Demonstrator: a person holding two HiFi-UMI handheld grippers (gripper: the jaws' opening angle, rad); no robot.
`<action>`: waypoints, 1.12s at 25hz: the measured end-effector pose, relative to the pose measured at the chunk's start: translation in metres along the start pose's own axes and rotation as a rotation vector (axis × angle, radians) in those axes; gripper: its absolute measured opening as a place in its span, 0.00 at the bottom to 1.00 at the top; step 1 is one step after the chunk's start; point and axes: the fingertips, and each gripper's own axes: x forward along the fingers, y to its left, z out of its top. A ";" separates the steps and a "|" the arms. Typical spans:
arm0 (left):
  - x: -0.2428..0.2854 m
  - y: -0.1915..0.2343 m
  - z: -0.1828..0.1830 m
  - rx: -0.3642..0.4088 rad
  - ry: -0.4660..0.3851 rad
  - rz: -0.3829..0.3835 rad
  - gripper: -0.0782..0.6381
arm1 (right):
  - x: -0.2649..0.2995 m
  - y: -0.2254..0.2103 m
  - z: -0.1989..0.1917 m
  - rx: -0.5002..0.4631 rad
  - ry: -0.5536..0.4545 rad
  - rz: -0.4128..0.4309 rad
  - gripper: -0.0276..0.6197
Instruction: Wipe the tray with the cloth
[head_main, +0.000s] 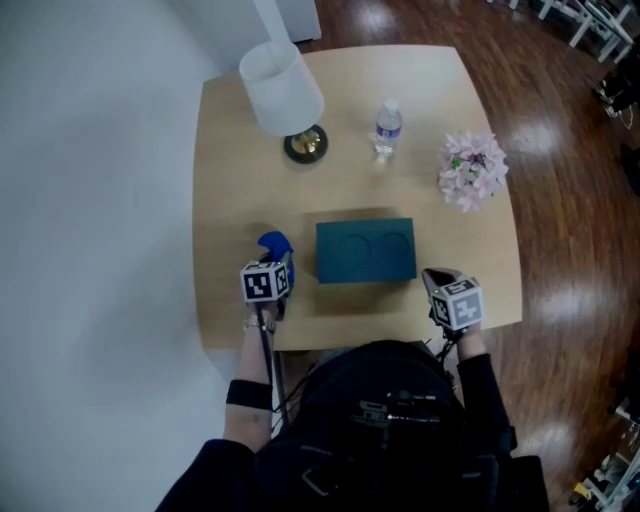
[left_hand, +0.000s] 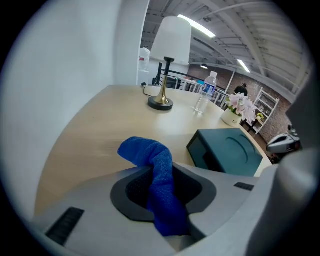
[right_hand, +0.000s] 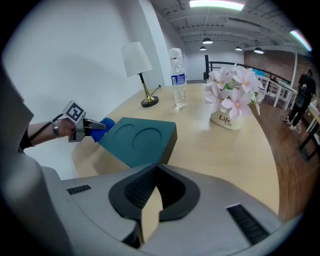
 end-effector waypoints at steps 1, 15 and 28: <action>0.006 0.003 -0.001 -0.006 0.004 -0.003 0.26 | -0.001 0.001 0.000 -0.002 0.002 -0.001 0.05; 0.029 0.016 -0.026 -0.128 0.012 -0.072 0.48 | -0.011 -0.002 0.007 0.017 -0.025 -0.048 0.05; -0.114 -0.086 -0.019 0.042 -0.156 -0.335 0.17 | -0.043 0.037 -0.004 0.094 -0.081 -0.026 0.05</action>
